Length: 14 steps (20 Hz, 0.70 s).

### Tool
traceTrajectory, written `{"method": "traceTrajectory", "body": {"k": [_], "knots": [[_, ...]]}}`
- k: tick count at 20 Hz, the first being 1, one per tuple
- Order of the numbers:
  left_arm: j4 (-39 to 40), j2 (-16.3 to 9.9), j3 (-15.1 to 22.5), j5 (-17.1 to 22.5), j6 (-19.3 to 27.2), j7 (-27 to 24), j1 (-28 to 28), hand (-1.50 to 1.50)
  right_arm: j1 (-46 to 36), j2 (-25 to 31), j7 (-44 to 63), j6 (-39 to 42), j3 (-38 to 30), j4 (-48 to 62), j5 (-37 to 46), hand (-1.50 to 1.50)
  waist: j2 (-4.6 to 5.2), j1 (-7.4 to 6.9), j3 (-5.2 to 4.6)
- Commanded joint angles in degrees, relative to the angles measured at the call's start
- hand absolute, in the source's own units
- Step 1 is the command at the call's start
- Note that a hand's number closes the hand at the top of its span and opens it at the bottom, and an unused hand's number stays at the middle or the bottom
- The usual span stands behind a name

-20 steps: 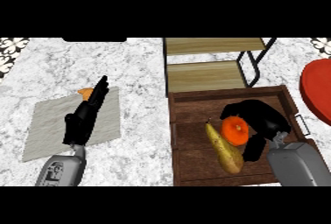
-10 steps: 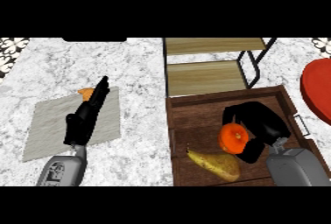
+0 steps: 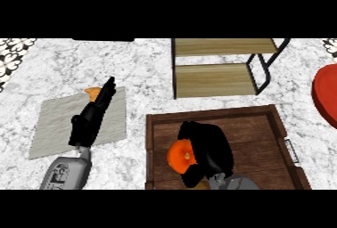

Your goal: Pick the squash from the tray and place it in the tiered shelf

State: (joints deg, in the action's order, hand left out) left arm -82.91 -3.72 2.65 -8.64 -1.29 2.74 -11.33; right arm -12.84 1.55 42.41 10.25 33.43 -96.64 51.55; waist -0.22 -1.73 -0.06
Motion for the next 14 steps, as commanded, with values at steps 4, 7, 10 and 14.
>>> {"method": "traceTrajectory", "body": {"k": [4,7,10,14], "knots": [[1.34,-1.21,-1.56,0.87,-0.89,0.09,-1.91,0.00,-7.44,-1.51,17.75,-24.18,14.21,-6.39,-2.66,1.50,0.06,-0.33,0.01],[0.74,0.02,0.12,-0.67,0.35,-1.00,0.37,0.00,-15.44,-1.53,27.80,-27.33,18.49,-8.50,1.36,1.50,-0.21,-0.19,-0.06],[1.58,-0.26,-0.73,-0.74,0.77,-0.04,-1.38,0.00,-20.37,-1.53,34.13,-29.03,18.39,-10.45,5.03,1.50,-0.35,0.51,-0.08],[1.43,-0.16,-1.29,0.25,0.39,0.57,-1.30,0.00,-26.41,-1.51,40.72,-21.87,16.00,-12.47,9.62,1.50,-0.77,1.42,-0.14]]}}
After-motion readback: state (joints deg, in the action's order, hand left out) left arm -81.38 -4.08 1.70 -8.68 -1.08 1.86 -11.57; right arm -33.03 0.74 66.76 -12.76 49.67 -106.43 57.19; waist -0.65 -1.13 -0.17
